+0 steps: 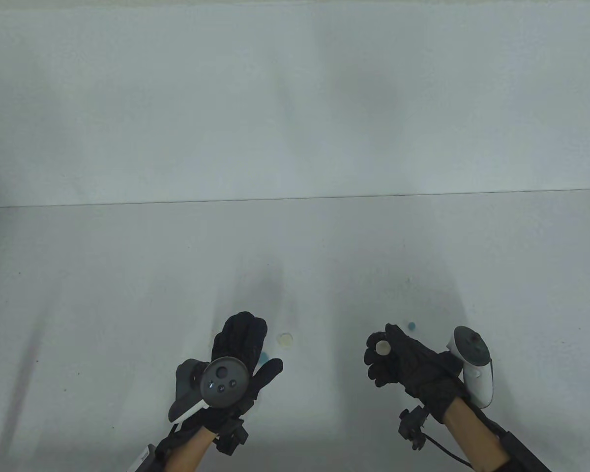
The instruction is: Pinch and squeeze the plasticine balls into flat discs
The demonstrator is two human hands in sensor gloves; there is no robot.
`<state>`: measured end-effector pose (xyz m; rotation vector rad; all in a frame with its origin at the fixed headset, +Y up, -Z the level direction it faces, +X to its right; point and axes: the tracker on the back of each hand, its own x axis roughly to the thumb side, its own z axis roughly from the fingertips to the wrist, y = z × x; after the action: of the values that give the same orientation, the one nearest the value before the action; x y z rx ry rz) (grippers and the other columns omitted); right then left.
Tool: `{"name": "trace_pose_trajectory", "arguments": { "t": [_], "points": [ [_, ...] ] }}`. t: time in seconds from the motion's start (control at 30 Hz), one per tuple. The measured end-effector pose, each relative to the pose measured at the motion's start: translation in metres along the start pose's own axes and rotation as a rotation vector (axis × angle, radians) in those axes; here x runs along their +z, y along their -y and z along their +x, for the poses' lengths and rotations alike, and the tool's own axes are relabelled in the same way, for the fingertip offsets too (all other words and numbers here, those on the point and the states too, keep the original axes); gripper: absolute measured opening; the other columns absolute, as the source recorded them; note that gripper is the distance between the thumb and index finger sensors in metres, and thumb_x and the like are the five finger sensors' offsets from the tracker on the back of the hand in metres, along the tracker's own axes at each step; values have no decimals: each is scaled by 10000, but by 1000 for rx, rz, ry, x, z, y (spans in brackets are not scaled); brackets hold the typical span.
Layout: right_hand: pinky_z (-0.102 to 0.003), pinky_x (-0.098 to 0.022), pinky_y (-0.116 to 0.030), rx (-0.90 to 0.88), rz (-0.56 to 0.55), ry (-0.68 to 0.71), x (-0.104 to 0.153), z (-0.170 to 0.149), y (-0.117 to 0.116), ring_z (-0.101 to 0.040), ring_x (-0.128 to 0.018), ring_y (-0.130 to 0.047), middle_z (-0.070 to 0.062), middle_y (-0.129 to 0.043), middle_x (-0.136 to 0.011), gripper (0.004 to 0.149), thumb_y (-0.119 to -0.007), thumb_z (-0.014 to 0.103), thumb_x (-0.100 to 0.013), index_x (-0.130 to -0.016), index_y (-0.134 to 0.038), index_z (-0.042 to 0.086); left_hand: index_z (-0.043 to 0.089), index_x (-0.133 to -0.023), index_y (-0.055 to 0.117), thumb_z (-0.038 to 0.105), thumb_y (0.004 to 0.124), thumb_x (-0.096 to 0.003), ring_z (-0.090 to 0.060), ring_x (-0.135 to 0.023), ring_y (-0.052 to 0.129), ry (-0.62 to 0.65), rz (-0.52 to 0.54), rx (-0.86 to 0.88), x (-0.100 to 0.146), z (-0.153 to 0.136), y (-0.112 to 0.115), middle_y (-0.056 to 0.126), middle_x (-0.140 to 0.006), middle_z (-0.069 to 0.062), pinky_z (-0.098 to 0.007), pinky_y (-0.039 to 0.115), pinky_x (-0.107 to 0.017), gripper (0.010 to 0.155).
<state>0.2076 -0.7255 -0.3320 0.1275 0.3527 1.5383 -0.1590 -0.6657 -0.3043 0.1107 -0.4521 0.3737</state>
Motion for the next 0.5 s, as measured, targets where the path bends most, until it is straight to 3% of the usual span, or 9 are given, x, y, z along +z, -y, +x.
{"name": "trace_pose_trajectory", "arguments": {
  "t": [0.17,0.5],
  "points": [
    [-188,-240,-962,47,-74,-1,1,3,1,-175,-411,-1037,-68,-986,-621,454,-715,479,-577,-821,-826,113,29,-1145,426,513,626,-538,-561,-1064,389,-2,-6,1,0,-1,1,343,-1158,-298,-638,423,-733,801],
    [-185,-190,-949,140,-120,21,4,8,-3,-155,-347,-1033,-49,-1005,-533,379,-749,421,-560,-750,-876,119,28,-1145,428,512,627,-539,-563,-1063,389,-1,-8,2,-1,-1,1,343,-1158,-299,-639,422,-733,801]
  ]
}}
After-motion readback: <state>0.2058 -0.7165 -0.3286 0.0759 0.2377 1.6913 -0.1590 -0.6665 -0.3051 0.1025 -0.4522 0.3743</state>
